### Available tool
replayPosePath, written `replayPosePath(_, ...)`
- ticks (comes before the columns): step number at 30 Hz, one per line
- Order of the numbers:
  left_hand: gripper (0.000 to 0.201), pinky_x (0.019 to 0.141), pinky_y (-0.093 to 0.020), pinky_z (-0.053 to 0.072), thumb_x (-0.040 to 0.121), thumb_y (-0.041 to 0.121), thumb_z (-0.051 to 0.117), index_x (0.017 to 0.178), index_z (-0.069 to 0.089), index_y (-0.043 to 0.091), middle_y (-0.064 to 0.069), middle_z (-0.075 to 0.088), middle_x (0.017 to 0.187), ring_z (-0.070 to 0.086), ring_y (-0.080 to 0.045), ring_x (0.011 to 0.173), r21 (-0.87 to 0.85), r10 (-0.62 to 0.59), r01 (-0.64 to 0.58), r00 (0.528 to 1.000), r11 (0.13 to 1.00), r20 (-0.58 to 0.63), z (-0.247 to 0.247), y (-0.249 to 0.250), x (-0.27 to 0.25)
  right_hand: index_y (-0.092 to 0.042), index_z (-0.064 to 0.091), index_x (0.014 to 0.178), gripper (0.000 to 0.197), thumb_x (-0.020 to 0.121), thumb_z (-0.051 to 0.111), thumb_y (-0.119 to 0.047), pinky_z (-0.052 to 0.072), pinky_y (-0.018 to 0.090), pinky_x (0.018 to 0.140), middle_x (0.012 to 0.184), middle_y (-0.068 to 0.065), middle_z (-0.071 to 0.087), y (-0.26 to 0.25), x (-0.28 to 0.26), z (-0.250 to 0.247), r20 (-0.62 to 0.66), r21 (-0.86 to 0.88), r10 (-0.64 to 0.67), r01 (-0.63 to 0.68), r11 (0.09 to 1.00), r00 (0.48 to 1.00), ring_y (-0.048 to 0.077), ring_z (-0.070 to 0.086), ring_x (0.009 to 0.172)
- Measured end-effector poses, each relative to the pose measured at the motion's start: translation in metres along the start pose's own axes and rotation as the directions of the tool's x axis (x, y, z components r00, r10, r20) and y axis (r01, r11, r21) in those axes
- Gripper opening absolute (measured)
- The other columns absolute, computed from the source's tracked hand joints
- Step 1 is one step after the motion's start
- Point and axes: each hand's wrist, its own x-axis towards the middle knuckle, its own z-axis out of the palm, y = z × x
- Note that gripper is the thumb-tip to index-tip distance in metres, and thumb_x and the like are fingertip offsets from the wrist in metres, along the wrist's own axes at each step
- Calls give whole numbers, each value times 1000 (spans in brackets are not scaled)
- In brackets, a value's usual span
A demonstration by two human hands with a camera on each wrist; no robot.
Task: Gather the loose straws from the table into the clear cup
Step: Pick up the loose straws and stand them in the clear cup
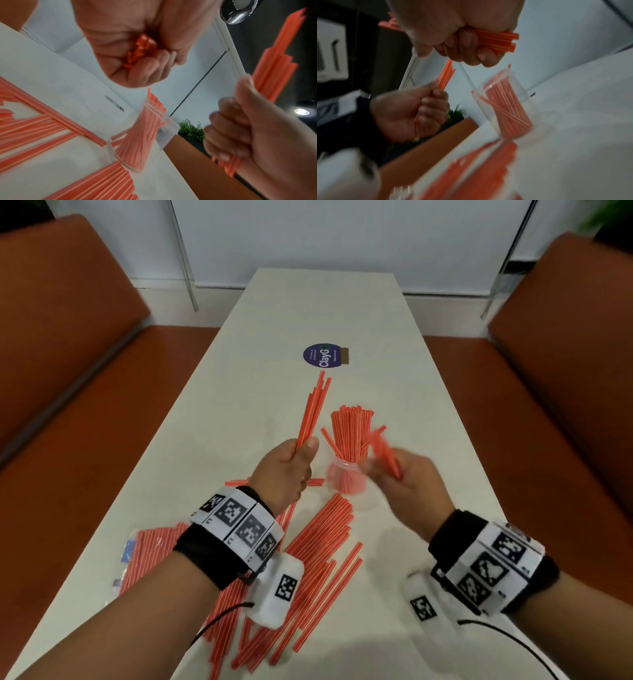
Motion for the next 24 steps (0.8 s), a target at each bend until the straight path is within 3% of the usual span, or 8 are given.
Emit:
replayPosePath(3,34,49,-24,30,96,38,35,68,35,18,2,32,58,30,-12,51,-73,41,-44,998,996,-39,9,5,1,-20,39,56,40,91,50,-36,35,21,46,44,-9,39,-19,37,-7,-200,340,149,-74,938,968,6,36,41)
replayPosePath(7,28,51,-20,37,99,31,33,74,40,20,2,35,61,36,-11,54,-169,104,-119,990,978,-94,19,13,5,-18,39,58,41,94,47,-37,40,28,49,41,-6,36,-27,77,-3,-267,535,218,-43,844,939,13,36,38)
replayPosePath(11,25,59,-24,40,99,29,33,76,42,22,3,40,63,40,-13,57,-206,172,-204,971,957,-165,21,17,10,-17,46,63,36,91,52,-39,47,31,58,47,0,48,-8,87,13,-216,410,230,-126,903,949,17,47,45)
replayPosePath(16,25,62,-23,42,99,30,32,77,41,21,3,41,63,43,-12,58,-224,213,-262,952,938,-220,24,19,17,-16,52,72,24,86,61,-34,45,23,59,57,4,63,7,85,19,-171,256,221,-173,951,960,12,56,52)
replayPosePath(19,25,62,-11,44,99,30,30,78,42,23,4,45,67,48,-6,61,-181,246,-292,939,939,-241,32,23,22,-13,57,75,16,84,65,-24,53,29,65,66,6,66,6,87,17,-218,287,194,-127,949,956,15,63,60)
replayPosePath(21,24,69,-7,43,99,31,30,80,44,26,4,51,81,52,0,74,-109,263,-301,925,947,-273,40,28,26,-9,60,81,16,88,60,-24,53,34,74,77,9,69,7,87,15,-285,253,176,-103,962,942,22,65,72)
replayPosePath(24,31,97,-35,40,96,41,30,95,52,20,-2,50,106,47,-19,108,112,302,-280,891,953,-338,55,32,38,-14,59,83,13,92,52,-22,52,37,82,79,-3,64,8,87,10,-406,286,174,-56,957,897,21,63,84)
